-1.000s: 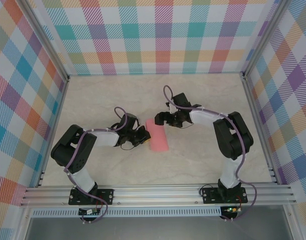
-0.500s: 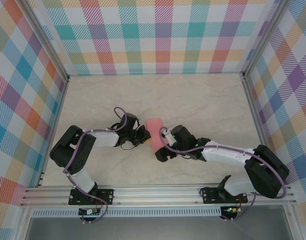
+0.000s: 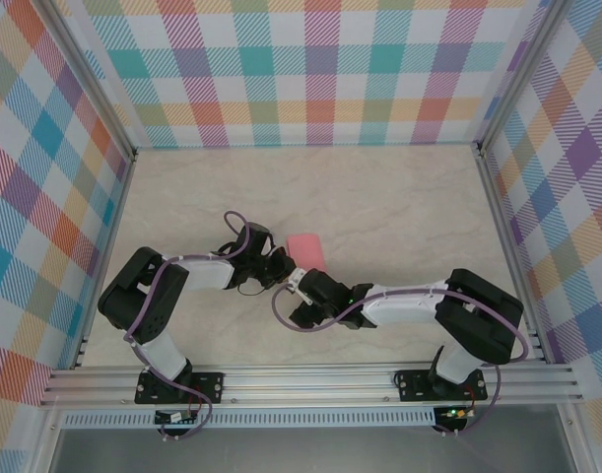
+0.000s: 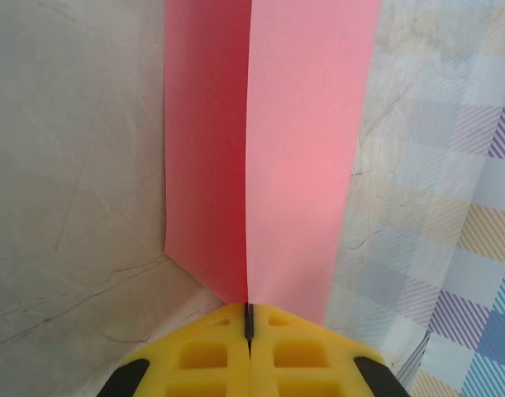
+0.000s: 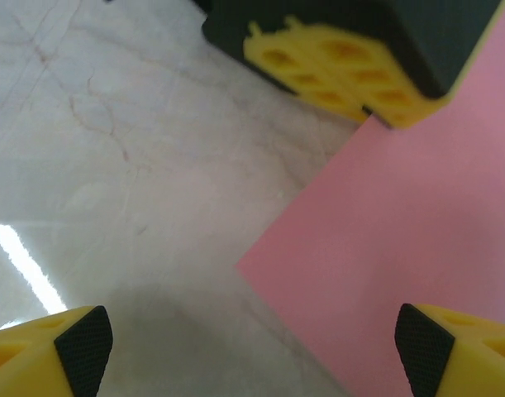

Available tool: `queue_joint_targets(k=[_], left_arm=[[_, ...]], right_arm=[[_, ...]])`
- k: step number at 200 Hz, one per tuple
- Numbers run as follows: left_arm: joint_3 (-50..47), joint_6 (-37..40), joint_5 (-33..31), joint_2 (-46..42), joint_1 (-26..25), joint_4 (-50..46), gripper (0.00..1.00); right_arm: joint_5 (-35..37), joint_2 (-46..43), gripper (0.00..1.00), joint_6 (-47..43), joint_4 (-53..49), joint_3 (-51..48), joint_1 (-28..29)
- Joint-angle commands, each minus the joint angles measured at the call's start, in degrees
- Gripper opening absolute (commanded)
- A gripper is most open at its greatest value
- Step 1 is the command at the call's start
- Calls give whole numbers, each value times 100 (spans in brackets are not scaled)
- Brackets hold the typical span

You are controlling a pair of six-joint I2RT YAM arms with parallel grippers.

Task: Fold a paper plane with a square sheet of paper (fold left side to right side)
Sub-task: Third fold the triangle at the center of the table.

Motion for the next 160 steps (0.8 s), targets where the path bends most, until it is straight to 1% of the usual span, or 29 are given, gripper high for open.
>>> queue_joint_targets(k=[1,21,34,54,77,83,85,90,97,116,132,135,151,160], left_arm=[[-6,19,59,-160,-88,-132,0],[6,23,70,-147,-88,-141,0],[2,33,70,-150,-88,-151,0],[14,42,87,-133,-88,-161,0],[21,63,94,-132,-87,-162,0],[15,62,99,-132,-88,-144,0],[15,60,97,-126,-88,-143,0],[4,67,109,-137,-88,-133,1],[-1,84,105,-135,-88,-149,1],[13,150,97,-164,-75,-231,5],[15,236,98,-238,-38,-318,11],[15,255,97,-261,-31,-344,12],[15,384,66,-404,39,-551,17],[4,467,46,-516,91,-689,22]], right_arm=[[241,229,89,-346,250,310,26],[206,390,84,-346,275,390,21],[239,431,78,-328,307,399,27],[276,423,67,-306,305,414,16],[267,431,47,-322,215,452,19],[261,432,39,-327,190,454,14],[259,427,38,-321,188,453,17],[232,416,32,-339,165,448,20],[166,414,28,-363,128,453,14],[31,399,13,-388,-43,479,16],[-120,375,1,-380,-126,462,13],[-140,371,0,-380,-145,457,13],[-217,349,0,-351,-200,423,12],[-318,333,0,-337,-209,400,-1]])
